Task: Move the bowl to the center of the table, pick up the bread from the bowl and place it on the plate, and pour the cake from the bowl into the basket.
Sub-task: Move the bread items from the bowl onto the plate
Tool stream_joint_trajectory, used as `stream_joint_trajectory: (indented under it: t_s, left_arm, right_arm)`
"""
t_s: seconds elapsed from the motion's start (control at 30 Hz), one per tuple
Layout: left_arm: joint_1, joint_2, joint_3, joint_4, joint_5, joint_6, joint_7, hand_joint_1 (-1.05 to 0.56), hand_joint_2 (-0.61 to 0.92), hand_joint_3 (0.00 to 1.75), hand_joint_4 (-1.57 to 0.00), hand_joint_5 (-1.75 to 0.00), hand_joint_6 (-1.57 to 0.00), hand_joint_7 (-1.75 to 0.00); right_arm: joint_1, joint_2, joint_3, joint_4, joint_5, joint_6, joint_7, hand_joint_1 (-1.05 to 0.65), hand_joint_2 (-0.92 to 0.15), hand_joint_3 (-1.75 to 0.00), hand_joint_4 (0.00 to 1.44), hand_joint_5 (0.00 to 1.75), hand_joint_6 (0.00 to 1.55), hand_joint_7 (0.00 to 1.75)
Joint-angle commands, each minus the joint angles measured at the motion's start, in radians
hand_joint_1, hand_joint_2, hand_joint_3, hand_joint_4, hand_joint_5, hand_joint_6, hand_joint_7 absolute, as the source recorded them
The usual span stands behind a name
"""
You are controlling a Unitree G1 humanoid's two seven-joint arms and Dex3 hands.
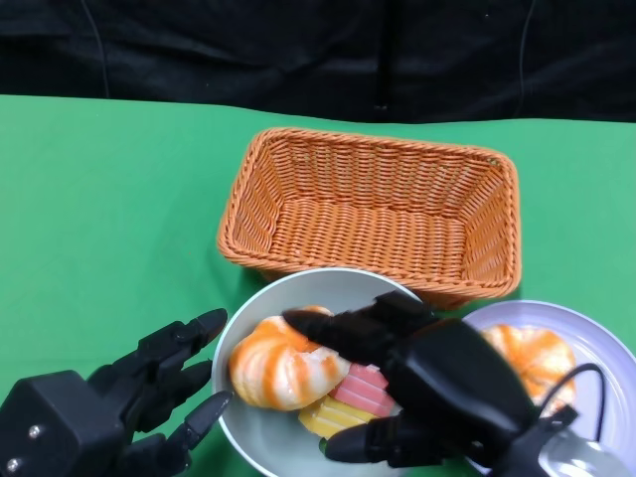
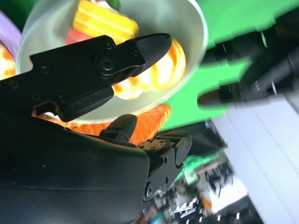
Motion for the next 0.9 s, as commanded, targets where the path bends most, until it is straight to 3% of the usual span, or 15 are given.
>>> stream_joint_trajectory:
  t_s: [0.03, 0.47, 0.7, 0.83, 0.87, 0.9]
  left_arm:
    - [0.016, 0.001, 0.005, -0.013, 0.025, -0.017, 0.021, -0.68, 0.92, 0.53, -0.3, -0.13, -0.28, 0.0]
    - [0.05, -0.075, -0.02, 0.006, 0.16, -0.101, 0.139, -0.66, 0.92, 0.49, -0.3, -0.14, -0.32, -0.01]
    - [0.054, -0.089, -0.03, 0.033, 0.198, -0.152, 0.152, -0.67, 0.92, 0.51, -0.31, -0.15, -0.33, -0.01]
    - [0.056, -0.096, -0.031, 0.038, 0.21, -0.165, 0.155, -0.68, 0.92, 0.52, -0.32, -0.16, -0.33, -0.01]
    - [0.058, -0.1, -0.03, 0.039, 0.208, -0.168, 0.156, -0.67, 0.92, 0.52, -0.32, -0.16, -0.34, -0.02]
    - [0.059, -0.104, -0.028, 0.038, 0.206, -0.168, 0.157, -0.67, 0.92, 0.51, -0.32, -0.16, -0.34, -0.02]
  right_arm:
    - [-0.044, -0.003, 0.026, 0.08, -0.031, -0.016, -0.024, -0.57, -0.85, -0.01, 0.28, 0.53, 0.36, 0.05]
    - [-0.211, 0.074, 0.104, 0.399, -0.131, -0.022, -0.209, -0.6, -0.87, -0.01, 0.26, 0.46, 0.34, 0.02]
    - [-0.24, 0.089, 0.134, 0.457, -0.165, -0.006, -0.271, -0.6, -0.91, -0.02, 0.22, 0.46, 0.33, 0.01]
    - [-0.253, 0.099, 0.146, 0.499, -0.172, -0.012, -0.312, -0.53, -0.91, -0.01, 0.28, 0.49, 0.39, 0.03]
    - [-0.257, 0.1, 0.146, 0.518, -0.161, -0.034, -0.336, -0.34, -0.91, -0.02, 0.62, 0.7, 0.72, 0.18]
    - [-0.26, 0.102, 0.144, 0.544, -0.146, -0.074, -0.384, -0.26, -0.92, -0.02, 0.76, 0.83, 0.87, 0.22]
